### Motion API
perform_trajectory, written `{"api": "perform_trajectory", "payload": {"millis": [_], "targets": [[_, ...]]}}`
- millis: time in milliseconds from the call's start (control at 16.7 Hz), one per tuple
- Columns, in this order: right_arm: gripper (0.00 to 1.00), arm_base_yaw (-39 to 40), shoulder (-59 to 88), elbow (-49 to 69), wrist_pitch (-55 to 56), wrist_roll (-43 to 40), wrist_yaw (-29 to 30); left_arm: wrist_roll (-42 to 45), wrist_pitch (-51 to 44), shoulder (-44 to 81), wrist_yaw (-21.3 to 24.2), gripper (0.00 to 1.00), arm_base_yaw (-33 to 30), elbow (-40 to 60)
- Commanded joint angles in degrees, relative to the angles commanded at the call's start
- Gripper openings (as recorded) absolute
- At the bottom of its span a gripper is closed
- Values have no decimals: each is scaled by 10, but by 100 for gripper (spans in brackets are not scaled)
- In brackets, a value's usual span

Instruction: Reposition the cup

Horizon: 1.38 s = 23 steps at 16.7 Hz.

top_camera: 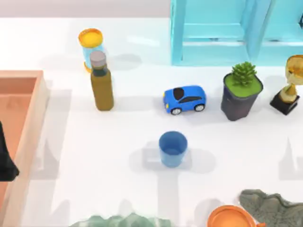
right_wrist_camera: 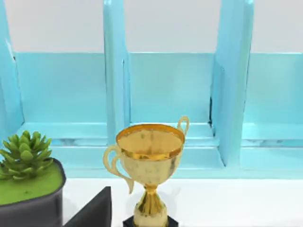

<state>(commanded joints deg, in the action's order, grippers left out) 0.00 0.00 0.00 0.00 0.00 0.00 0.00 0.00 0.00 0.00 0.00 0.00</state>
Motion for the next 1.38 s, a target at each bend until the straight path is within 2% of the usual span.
{"api": "perform_trajectory", "payload": {"millis": [240, 480, 720, 1380], "targets": [[100, 8, 18, 17, -15, 8, 0, 0, 0, 0, 0, 100, 0, 0], [100, 51, 126, 123, -100, 52, 0, 0, 0, 0, 0, 100, 0, 0], [100, 119, 326, 307, -233, 122, 0, 0, 0, 0, 0, 100, 0, 0], [100, 326, 992, 893, -641, 335, 1, 0, 0, 0, 0, 100, 0, 0]]}}
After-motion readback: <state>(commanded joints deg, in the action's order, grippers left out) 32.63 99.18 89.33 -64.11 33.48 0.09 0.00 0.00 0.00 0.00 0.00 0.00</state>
